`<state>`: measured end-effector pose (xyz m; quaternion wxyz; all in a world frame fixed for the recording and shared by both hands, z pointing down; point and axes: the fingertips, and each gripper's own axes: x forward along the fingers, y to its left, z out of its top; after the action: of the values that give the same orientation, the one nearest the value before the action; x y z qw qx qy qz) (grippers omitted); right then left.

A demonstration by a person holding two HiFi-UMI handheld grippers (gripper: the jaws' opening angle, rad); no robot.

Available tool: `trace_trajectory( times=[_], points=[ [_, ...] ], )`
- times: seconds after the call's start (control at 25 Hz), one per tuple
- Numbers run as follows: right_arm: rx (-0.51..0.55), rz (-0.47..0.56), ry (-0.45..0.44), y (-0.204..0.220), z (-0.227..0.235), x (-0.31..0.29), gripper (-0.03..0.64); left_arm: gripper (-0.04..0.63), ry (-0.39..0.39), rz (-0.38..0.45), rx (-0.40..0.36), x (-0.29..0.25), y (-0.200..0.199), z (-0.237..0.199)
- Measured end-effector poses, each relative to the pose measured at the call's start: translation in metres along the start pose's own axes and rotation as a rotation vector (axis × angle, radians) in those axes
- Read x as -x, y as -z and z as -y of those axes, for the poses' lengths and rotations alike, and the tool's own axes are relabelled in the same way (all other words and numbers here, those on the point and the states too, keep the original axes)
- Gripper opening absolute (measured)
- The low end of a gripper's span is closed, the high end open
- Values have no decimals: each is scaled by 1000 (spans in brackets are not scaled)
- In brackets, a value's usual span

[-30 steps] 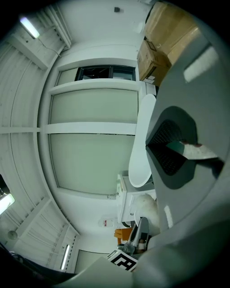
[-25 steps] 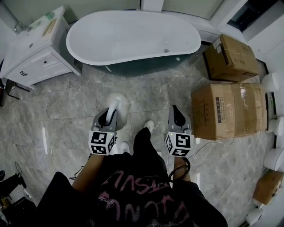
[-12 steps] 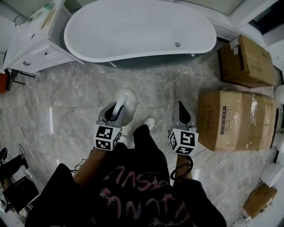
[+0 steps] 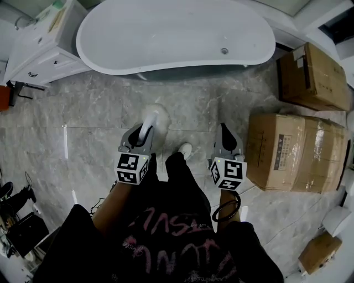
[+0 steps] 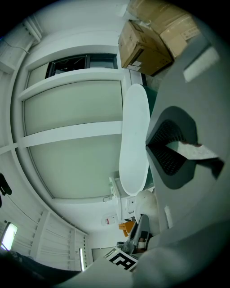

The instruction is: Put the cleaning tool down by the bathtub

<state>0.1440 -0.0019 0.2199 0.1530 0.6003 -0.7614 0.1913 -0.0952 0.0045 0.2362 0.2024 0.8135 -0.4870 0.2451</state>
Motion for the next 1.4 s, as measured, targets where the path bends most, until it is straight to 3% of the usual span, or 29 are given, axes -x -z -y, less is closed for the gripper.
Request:
trace_trajectory(
  times=[0.52, 1.4],
  points=[
    [2, -14, 57, 7, 2, -27, 12, 83, 36, -21, 9, -39, 9, -20],
    [-43, -80, 132, 66, -8, -100, 15, 83, 72, -89, 10, -123, 57, -70]
  ],
)
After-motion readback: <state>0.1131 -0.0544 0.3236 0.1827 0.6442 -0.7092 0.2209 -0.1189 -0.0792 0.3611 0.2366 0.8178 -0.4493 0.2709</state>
